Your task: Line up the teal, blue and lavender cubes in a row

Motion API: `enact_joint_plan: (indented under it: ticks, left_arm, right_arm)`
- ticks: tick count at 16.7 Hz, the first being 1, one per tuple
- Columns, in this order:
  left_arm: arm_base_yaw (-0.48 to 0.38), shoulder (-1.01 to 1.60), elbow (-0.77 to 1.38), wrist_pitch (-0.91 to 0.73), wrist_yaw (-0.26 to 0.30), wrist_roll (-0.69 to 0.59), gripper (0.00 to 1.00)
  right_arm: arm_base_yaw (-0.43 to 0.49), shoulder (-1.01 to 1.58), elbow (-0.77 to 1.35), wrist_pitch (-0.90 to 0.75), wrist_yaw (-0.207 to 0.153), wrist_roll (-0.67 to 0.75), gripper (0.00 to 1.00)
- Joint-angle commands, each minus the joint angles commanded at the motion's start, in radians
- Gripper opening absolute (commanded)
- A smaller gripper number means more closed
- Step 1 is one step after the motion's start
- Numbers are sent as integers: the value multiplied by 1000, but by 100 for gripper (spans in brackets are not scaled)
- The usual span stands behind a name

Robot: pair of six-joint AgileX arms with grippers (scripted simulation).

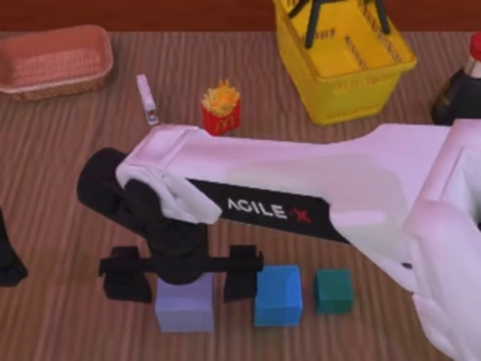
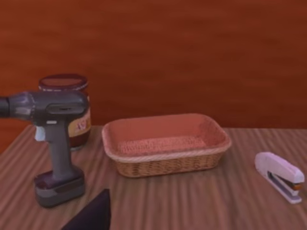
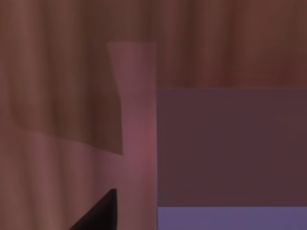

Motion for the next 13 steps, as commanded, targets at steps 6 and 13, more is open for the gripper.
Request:
enact_joint_plan:
  ticks: [6,13]
  left_arm:
    - [0,0,0,0,0,0,100]
    - [0,0,0,0,0,0,100]
  right_arm:
    - [-2,-3,41,-42,0,4,100]
    - [8,-35,218,-252,0,0,100]
